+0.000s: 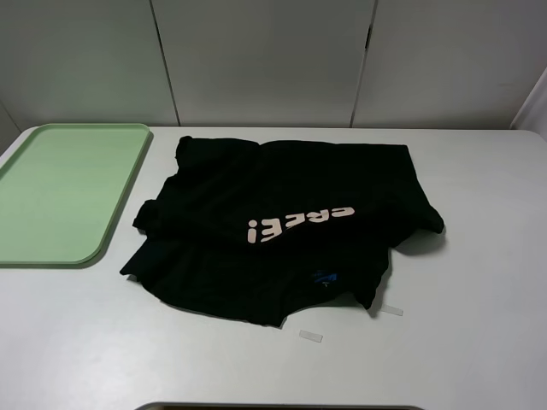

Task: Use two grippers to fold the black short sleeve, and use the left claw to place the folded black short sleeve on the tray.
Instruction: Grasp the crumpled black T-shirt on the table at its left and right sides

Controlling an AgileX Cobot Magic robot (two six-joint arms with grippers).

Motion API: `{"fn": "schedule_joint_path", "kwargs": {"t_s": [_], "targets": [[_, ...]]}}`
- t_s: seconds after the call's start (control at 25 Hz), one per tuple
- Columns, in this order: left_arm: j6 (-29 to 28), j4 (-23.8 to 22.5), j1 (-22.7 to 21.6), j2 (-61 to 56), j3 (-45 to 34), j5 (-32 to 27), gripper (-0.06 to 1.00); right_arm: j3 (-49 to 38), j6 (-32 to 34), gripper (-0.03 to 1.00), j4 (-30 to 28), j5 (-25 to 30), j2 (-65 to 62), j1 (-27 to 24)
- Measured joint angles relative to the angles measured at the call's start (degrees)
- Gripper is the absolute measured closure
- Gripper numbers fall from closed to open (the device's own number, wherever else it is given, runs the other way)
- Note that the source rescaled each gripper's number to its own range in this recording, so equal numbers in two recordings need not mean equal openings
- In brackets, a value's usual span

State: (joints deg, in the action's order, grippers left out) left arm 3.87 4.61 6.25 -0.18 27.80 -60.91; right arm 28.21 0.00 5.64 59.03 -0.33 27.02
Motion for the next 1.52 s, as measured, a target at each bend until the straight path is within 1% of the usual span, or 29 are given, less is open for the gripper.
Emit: {"fn": "schedule_joint_path", "kwargs": {"t_s": [0.48, 0.68, 0.84, 1.0, 1.24, 1.32, 1.52], "targets": [[0.0, 0.0, 0.0, 0.0, 0.0, 0.0, -0.06, 0.0, 0.0, -0.03, 0.0, 0.0, 0.0, 0.0], [0.6, 0.1, 0.0, 0.0, 0.1, 0.0, -0.06, 0.6, -2.7, -0.03, 0.0, 0.1, 1.3, 0.0], [1.3, 0.1, 0.0, 0.1, 1.4, 0.3, -0.06, 5.3, -5.8, -0.03, -0.1, 0.1, 9.8, 0.0], [4.4, 0.5, 1.9, 3.5, 3.7, 0.9, -0.06, 11.0, -9.6, -0.03, -0.2, 0.1, 21.2, 0.0], [11.6, 0.7, 6.6, 14.6, 9.6, 0.8, -0.06, 16.7, -15.7, -0.03, -0.2, 0.0, 36.3, 0.0], [13.7, 0.7, 8.5, 19.3, 12.3, -0.3, -0.06, 17.8, -18.0, -0.03, -0.2, 0.0, 40.2, 0.0], [18.6, 0.1, 12.4, 30.2, 18.7, -1.5, -0.06, 19.7, -21.1, -0.03, -0.4, 0.1, 47.9, 0.0]]}}
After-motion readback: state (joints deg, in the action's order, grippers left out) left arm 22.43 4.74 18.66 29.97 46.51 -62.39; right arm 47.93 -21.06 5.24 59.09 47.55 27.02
